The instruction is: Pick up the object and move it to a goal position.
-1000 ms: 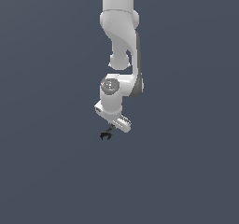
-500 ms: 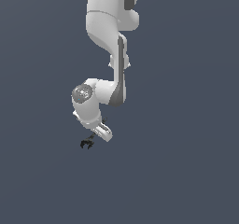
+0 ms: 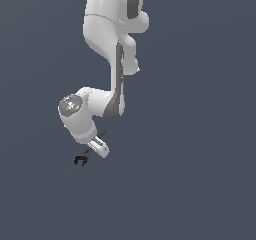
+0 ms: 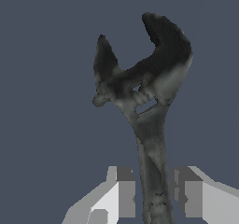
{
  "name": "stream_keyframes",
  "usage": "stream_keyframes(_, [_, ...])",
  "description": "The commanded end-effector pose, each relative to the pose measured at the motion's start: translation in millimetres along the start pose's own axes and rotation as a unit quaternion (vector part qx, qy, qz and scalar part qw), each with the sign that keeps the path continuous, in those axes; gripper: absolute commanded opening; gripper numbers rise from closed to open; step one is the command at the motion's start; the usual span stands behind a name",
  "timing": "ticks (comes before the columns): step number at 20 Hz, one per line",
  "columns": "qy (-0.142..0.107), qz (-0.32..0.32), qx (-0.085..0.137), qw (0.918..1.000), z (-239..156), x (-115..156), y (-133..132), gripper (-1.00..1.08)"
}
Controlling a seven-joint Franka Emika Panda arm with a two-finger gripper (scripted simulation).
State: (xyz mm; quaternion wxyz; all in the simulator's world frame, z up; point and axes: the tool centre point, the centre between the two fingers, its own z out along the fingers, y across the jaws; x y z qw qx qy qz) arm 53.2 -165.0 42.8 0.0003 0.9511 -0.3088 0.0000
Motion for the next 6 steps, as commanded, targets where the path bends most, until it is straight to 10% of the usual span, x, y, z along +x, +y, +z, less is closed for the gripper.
stream_keyframes(1, [0.000,-0.001,0.000,1.0000,-1.0,5.9,1.6,-1.00])
stream_keyframes(6, [0.000,-0.001,0.000,1.0000,-1.5,9.8,2.8,-1.00])
